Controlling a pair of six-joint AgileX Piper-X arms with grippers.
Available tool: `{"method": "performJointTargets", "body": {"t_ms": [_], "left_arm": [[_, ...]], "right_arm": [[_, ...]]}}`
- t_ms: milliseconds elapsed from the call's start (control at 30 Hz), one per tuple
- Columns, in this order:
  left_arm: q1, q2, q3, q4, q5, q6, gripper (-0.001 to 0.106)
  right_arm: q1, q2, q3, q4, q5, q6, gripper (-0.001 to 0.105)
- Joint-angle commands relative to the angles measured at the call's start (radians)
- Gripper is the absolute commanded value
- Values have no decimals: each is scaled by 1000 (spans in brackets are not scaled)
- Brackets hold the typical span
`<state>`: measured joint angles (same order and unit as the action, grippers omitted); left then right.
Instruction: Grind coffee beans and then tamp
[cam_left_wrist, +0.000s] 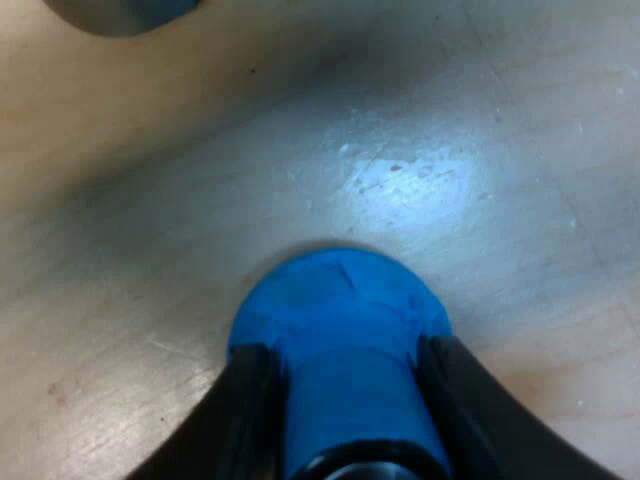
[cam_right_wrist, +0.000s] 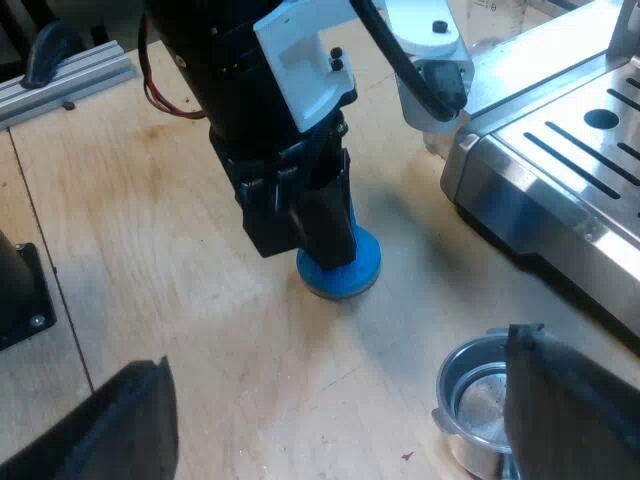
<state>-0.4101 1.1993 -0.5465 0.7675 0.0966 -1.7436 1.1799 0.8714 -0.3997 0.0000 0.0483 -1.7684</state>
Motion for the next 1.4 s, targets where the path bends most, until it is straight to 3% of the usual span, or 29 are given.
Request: {"method": "performJointTargets", "body": {"t_ms": [33,100,433,933,1067,1400], "left_arm": [[-6,-2,-1,29,-18,-1,5],[-6,-2,-1,37,-18,6,0],[-6,-72,-1,76,-18,24,0],[-6,-437,-11,203,-15,24,0],[-6,-516,-11,256,42,24,0],[-6,-598,-18,278,130,20,0]], "right_arm": [[1,-4,-2,0,-8,-8,69],[1,-4,-2,0,-8,-8,69],[1,-4,-2,0,-8,-8,69],[1,-6,-2,0,-4,8,69],[1,-6,-2,15,55,69,69],[1,-6,-2,157,113,92,69]]}}
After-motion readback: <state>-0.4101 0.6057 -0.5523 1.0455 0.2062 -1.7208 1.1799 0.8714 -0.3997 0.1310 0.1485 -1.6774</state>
